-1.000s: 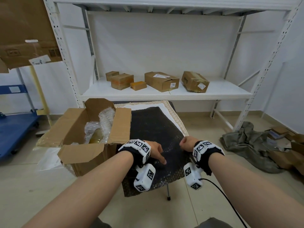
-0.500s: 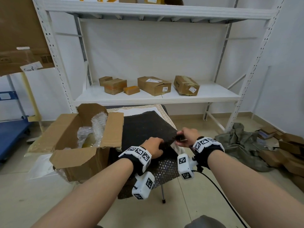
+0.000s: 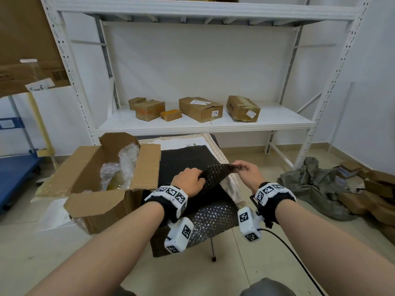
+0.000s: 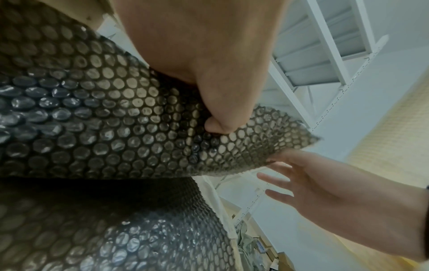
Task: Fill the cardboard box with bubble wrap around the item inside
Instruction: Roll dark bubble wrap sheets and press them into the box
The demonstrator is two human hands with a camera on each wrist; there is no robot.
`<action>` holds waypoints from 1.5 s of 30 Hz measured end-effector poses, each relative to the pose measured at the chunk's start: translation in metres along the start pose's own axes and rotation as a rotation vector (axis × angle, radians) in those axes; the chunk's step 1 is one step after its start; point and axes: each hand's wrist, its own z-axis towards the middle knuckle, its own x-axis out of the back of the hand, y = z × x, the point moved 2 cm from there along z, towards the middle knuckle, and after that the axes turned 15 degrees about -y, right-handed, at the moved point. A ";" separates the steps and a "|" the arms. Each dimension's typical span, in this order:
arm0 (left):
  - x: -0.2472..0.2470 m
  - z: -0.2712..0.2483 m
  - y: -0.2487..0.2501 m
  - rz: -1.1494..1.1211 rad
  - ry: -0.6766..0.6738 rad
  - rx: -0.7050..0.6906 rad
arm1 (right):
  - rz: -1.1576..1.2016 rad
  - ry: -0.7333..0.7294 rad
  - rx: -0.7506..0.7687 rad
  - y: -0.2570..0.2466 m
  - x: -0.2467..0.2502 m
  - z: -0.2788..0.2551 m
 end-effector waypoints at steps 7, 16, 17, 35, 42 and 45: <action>-0.005 -0.007 -0.019 0.099 0.025 0.145 | 0.094 0.099 -0.237 0.037 0.018 0.003; -0.033 -0.013 -0.049 -0.144 0.105 0.314 | 0.368 0.212 -0.356 0.077 0.029 0.012; -0.036 -0.013 -0.051 -0.145 0.091 0.314 | 0.382 0.215 -0.345 0.075 0.027 0.012; -0.054 0.010 -0.058 0.366 0.126 0.229 | 0.235 0.062 -0.602 0.105 0.000 0.038; -0.058 0.021 -0.032 0.040 -0.265 -0.018 | 0.208 0.187 -0.571 0.083 -0.001 0.025; -0.059 0.025 -0.034 0.254 -0.290 0.024 | 0.295 0.209 -0.521 0.075 -0.005 0.019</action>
